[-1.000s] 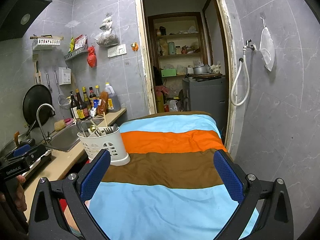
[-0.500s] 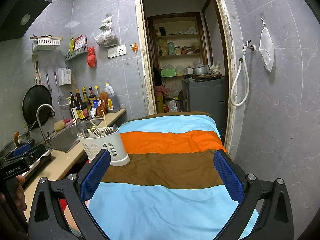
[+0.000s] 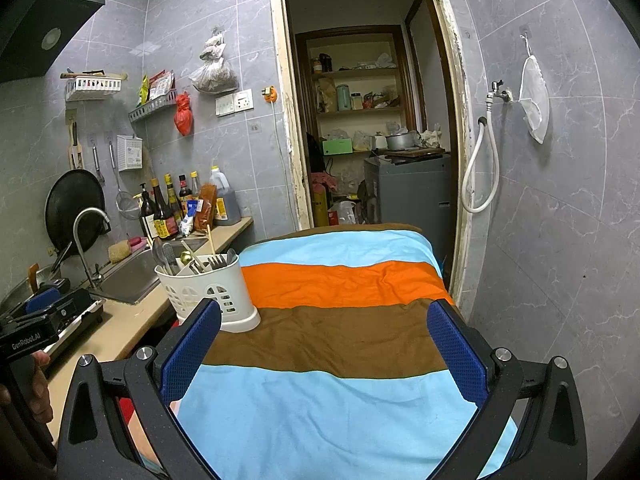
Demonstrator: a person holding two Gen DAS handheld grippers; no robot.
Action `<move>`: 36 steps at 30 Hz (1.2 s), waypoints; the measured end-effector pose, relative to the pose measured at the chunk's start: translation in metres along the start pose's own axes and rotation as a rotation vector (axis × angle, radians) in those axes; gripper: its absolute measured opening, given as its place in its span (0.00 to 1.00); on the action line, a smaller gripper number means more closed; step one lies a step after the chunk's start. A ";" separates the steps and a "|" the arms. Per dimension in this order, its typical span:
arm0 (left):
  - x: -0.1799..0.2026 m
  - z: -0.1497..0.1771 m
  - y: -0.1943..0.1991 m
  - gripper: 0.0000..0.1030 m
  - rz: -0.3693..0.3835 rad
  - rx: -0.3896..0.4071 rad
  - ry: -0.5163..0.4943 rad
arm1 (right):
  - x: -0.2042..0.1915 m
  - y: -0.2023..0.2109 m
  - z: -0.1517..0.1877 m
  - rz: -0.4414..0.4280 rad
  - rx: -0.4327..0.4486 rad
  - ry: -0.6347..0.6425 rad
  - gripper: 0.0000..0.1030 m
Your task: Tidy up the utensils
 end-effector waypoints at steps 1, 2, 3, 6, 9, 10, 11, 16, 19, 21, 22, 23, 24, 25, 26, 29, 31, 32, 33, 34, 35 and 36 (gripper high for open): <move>0.000 0.000 0.000 1.00 0.000 0.002 0.001 | 0.000 0.001 0.000 0.001 0.000 0.000 0.98; 0.000 0.000 0.000 1.00 -0.001 0.003 0.001 | 0.000 0.001 0.000 0.001 0.001 -0.001 0.98; 0.000 0.000 0.000 1.00 -0.001 0.003 0.001 | 0.000 0.000 0.000 0.000 0.001 0.000 0.98; 0.000 0.000 0.000 1.00 0.000 0.002 0.001 | 0.000 0.001 0.000 0.000 0.001 -0.001 0.98; -0.001 0.000 0.000 1.00 0.000 0.001 -0.001 | -0.001 0.001 -0.001 -0.002 0.000 -0.001 0.98; -0.001 0.000 0.000 1.00 0.000 0.002 0.000 | -0.001 0.000 -0.001 -0.003 0.000 -0.001 0.98; -0.001 0.000 0.000 1.00 0.001 0.002 0.000 | -0.001 0.001 -0.001 -0.003 0.000 0.000 0.98; -0.001 0.000 0.000 1.00 0.000 0.003 0.001 | -0.001 0.001 -0.001 -0.003 -0.001 -0.001 0.98; -0.001 0.000 0.000 1.00 0.000 0.002 0.000 | -0.002 0.001 -0.001 -0.003 -0.001 -0.001 0.98; -0.001 0.001 0.000 1.00 0.000 0.002 0.000 | -0.002 0.001 -0.001 -0.003 -0.001 -0.001 0.98; -0.001 0.000 0.000 1.00 0.000 0.002 0.000 | -0.002 0.001 0.000 -0.002 -0.002 -0.002 0.98; -0.001 0.000 0.000 1.00 0.000 0.003 0.000 | -0.002 0.001 0.000 -0.003 -0.002 -0.002 0.98; -0.001 0.000 0.000 1.00 0.000 0.004 0.000 | -0.002 0.001 0.000 -0.003 -0.001 -0.001 0.98; -0.001 0.000 0.000 1.00 0.000 0.003 0.000 | -0.002 0.001 -0.001 -0.003 0.000 -0.001 0.98; -0.001 0.001 -0.001 1.00 0.001 0.000 -0.001 | -0.002 0.001 0.000 -0.002 0.001 0.001 0.98; 0.000 0.000 0.001 1.00 0.002 0.001 -0.003 | -0.002 0.001 -0.001 -0.003 0.001 0.001 0.98; 0.000 0.000 0.000 1.00 0.004 0.001 -0.004 | -0.002 0.001 0.000 -0.004 0.000 -0.001 0.98; 0.000 0.000 0.001 1.00 0.002 0.003 -0.004 | -0.002 0.001 -0.001 -0.005 0.001 0.000 0.98; 0.000 0.000 0.001 1.00 0.003 0.004 -0.005 | -0.002 0.001 -0.002 -0.006 0.001 0.001 0.98; 0.000 0.000 0.001 1.00 0.003 0.005 -0.006 | -0.002 0.001 -0.001 -0.006 0.000 0.000 0.99; 0.000 0.001 0.002 1.00 0.003 0.005 -0.006 | -0.002 0.001 -0.001 -0.006 -0.001 0.000 0.99; 0.000 0.001 0.002 1.00 0.003 0.005 -0.006 | -0.002 0.001 -0.002 -0.005 0.000 0.000 0.98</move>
Point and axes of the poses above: each gripper's, at about its wrist camera, not at the fingertips, and y roughly against the way its jaws point, x to its right, z to its underside, the point moved 9 cm from there along -y, roughly the way its jaws point, and after that the axes turned 2 degrees about -x, right-handed, at the moved point
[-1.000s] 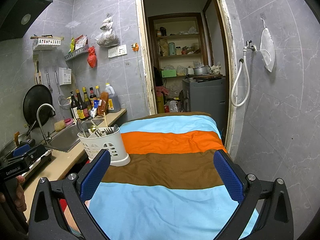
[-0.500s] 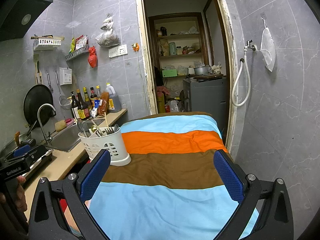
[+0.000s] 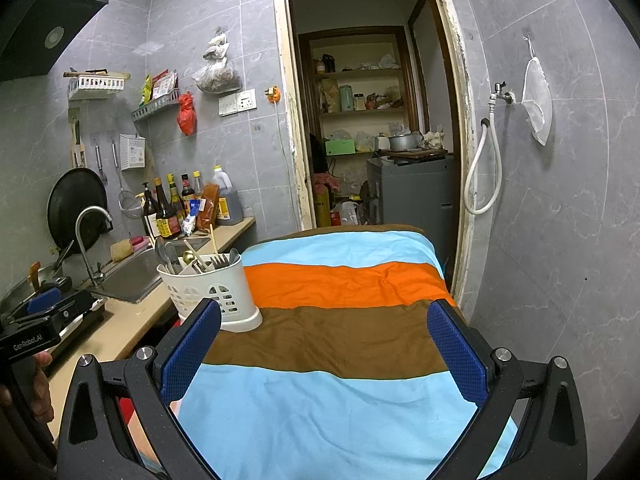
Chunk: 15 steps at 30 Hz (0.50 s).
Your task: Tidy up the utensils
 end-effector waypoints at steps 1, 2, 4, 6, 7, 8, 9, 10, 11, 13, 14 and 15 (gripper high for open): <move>0.000 0.000 0.000 1.00 -0.001 -0.001 0.000 | 0.000 0.000 0.000 0.001 0.000 0.000 0.98; 0.000 0.000 0.000 1.00 -0.001 -0.001 0.000 | 0.000 0.000 0.000 0.000 0.001 0.001 0.99; 0.001 0.000 0.000 1.00 -0.001 0.000 0.001 | 0.000 0.000 0.000 0.000 0.000 0.001 0.99; 0.001 0.000 0.000 1.00 -0.001 0.000 0.002 | 0.000 0.000 0.000 0.000 0.000 0.001 0.99; 0.001 0.000 0.000 1.00 -0.001 -0.001 0.002 | 0.000 0.000 0.000 0.000 0.000 0.001 0.99; 0.001 0.000 0.000 1.00 -0.002 -0.002 0.002 | 0.000 0.000 0.000 0.000 -0.001 0.001 0.99; 0.001 0.000 0.000 1.00 -0.002 -0.002 0.002 | 0.000 0.000 0.000 0.000 -0.002 0.001 0.99; 0.000 0.001 0.000 1.00 -0.002 -0.002 0.003 | 0.000 0.000 0.000 0.000 -0.001 0.001 0.98; 0.000 0.001 0.000 1.00 -0.002 -0.001 0.003 | -0.001 0.000 0.000 0.000 -0.001 0.002 0.99; 0.000 0.001 0.000 1.00 -0.002 -0.001 0.002 | -0.001 0.000 0.000 0.001 0.000 0.002 0.99; 0.000 0.001 0.000 1.00 -0.003 -0.001 0.004 | -0.001 0.000 0.000 0.001 0.000 0.001 0.99; 0.000 0.001 0.001 1.00 -0.003 0.002 0.004 | -0.001 0.000 0.000 0.001 0.000 0.002 0.99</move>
Point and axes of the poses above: each gripper's, at about its wrist camera, not at the fingertips, and y roughly against the way its jaws point, x to its right, z to its underside, the point moved 9 cm from there along -y, roughly the way its jaws point, and after that the axes turned 2 degrees about -x, right-handed, at the moved point
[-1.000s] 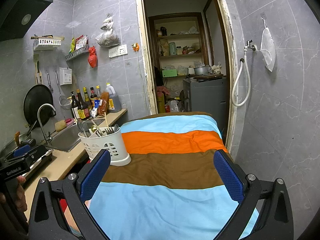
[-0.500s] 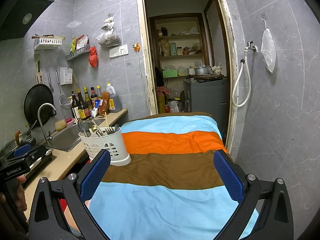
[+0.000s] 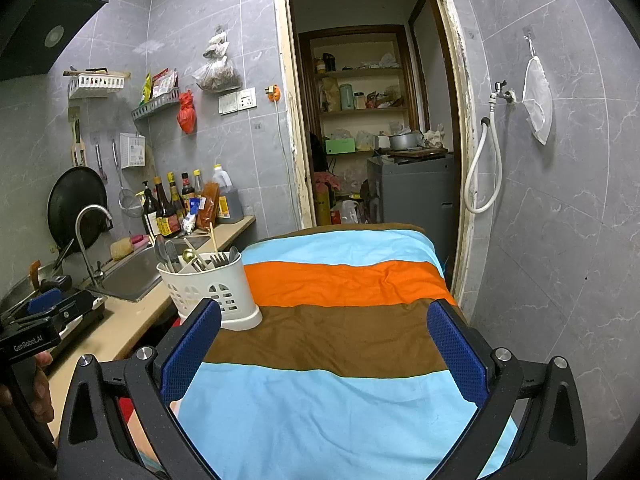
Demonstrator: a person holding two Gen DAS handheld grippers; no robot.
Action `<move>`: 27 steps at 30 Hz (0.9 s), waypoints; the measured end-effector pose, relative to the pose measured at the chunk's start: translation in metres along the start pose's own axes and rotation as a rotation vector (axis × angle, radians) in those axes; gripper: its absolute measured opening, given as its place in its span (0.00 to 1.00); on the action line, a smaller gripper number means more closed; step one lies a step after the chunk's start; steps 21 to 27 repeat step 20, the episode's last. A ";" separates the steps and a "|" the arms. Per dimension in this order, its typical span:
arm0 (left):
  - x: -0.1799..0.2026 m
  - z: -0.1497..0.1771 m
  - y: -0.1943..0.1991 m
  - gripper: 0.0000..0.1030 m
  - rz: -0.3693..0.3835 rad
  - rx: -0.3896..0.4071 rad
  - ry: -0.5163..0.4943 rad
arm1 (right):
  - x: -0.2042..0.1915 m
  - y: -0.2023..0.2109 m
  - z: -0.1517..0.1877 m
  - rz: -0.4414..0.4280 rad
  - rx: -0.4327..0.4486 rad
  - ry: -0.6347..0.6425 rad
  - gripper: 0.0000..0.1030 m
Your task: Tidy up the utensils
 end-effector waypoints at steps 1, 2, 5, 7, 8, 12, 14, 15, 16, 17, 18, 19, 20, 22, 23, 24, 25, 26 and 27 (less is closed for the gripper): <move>-0.001 0.001 -0.001 1.00 -0.001 0.001 -0.001 | 0.000 0.000 0.000 0.000 0.000 0.000 0.98; -0.002 0.002 -0.001 1.00 -0.003 -0.001 0.001 | 0.000 0.000 0.000 0.000 0.000 -0.001 0.99; -0.002 0.004 -0.002 1.00 -0.009 -0.002 -0.002 | 0.000 0.000 0.000 0.000 -0.001 0.000 0.99; -0.002 0.004 -0.001 1.00 -0.009 0.004 0.000 | 0.000 0.000 0.000 0.000 -0.001 -0.001 0.99; -0.002 0.004 -0.002 1.00 -0.008 0.005 0.000 | 0.000 0.000 0.000 0.000 -0.001 -0.001 0.99; -0.002 0.005 -0.001 1.00 -0.018 0.001 -0.010 | -0.001 0.000 0.000 0.000 -0.002 0.000 0.98; -0.002 0.006 -0.001 1.00 -0.020 0.002 -0.010 | -0.001 0.000 0.000 0.001 -0.002 -0.001 0.98; -0.002 0.006 -0.001 1.00 -0.019 0.001 -0.007 | -0.001 0.001 0.000 0.001 -0.001 -0.001 0.98; -0.002 0.006 -0.001 1.00 -0.018 -0.001 -0.006 | -0.002 0.001 0.000 0.000 -0.002 0.000 0.98; -0.001 0.006 -0.001 1.00 -0.018 -0.002 -0.007 | -0.002 0.000 0.001 0.000 -0.003 0.001 0.98; -0.001 0.006 -0.001 1.00 -0.019 -0.004 -0.007 | -0.002 0.000 0.001 0.000 -0.005 0.001 0.98; 0.000 0.006 -0.001 1.00 -0.020 -0.003 -0.007 | -0.003 0.000 0.003 -0.002 -0.006 0.002 0.99; 0.000 0.006 -0.001 1.00 -0.021 -0.004 -0.007 | -0.003 0.000 0.003 -0.002 -0.007 0.004 0.99; 0.000 0.006 -0.001 1.00 -0.021 -0.004 -0.007 | -0.003 0.000 0.003 -0.002 -0.007 0.004 0.99; 0.000 0.006 -0.001 1.00 -0.021 -0.004 -0.007 | -0.003 0.000 0.003 -0.002 -0.007 0.004 0.99; 0.000 0.006 -0.001 1.00 -0.021 -0.004 -0.007 | -0.003 0.000 0.003 -0.002 -0.007 0.004 0.99; 0.000 0.006 -0.001 1.00 -0.021 -0.004 -0.007 | -0.003 0.000 0.003 -0.002 -0.007 0.004 0.99; 0.000 0.006 -0.001 1.00 -0.021 -0.004 -0.007 | -0.003 0.000 0.003 -0.002 -0.007 0.004 0.99; 0.000 0.006 -0.001 1.00 -0.021 -0.004 -0.007 | -0.003 0.000 0.003 -0.002 -0.007 0.004 0.99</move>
Point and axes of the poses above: each gripper's, at about its wrist camera, not at the fingertips, and y roughly against the way its jaws point, x to its right, z to its underside, the point moved 9 cm from there along -y, roughly the way its jaws point, and after that the axes turned 2 degrees about -x, right-handed, at the moved point
